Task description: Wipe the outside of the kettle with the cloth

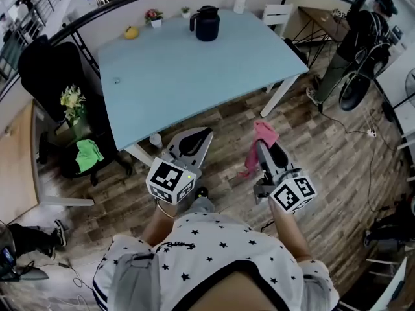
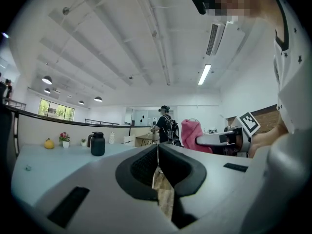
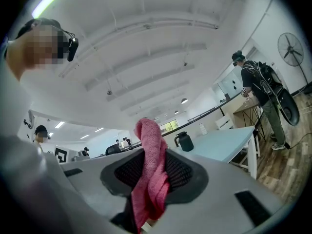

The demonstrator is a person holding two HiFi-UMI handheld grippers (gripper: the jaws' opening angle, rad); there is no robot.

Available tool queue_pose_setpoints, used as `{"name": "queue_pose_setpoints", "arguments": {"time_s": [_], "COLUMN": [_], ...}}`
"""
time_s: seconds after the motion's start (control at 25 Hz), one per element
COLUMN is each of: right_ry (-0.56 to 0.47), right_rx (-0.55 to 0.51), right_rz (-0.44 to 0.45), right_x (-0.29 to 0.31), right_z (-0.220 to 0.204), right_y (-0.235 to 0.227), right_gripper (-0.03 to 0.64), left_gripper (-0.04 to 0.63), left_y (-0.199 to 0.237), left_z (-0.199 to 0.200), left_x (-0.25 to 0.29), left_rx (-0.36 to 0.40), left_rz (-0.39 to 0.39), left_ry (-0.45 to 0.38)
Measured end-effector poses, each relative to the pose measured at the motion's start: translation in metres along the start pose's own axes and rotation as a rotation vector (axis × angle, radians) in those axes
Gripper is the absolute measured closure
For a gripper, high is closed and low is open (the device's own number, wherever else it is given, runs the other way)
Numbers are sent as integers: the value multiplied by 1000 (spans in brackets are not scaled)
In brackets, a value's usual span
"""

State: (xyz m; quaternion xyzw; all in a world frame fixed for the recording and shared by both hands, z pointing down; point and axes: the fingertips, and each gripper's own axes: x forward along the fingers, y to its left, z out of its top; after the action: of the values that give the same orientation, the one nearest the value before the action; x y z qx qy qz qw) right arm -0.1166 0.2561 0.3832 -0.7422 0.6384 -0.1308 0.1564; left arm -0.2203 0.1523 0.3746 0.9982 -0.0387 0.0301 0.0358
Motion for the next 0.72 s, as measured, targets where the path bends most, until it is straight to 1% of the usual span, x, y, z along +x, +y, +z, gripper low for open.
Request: {"name": "queue_pose_setpoints", "arguments": {"time_s": [0.28, 0.4, 0.72], "right_ry": [-2, 2, 29], "right_rx": [-4, -2, 14], "right_rz": [-7, 11, 28], "right_x": [54, 74, 99], "right_z": [4, 5, 1], "right_y": [-15, -17, -27], "right_gripper": [494, 494, 494], "left_gripper": [565, 566, 565], "left_y": [50, 66, 81], "left_z": [6, 7, -2], "left_x": [27, 34, 54], "left_rx": [14, 17, 0], "left_rz": [-10, -5, -17], "left_ry": [-9, -11, 5]}}
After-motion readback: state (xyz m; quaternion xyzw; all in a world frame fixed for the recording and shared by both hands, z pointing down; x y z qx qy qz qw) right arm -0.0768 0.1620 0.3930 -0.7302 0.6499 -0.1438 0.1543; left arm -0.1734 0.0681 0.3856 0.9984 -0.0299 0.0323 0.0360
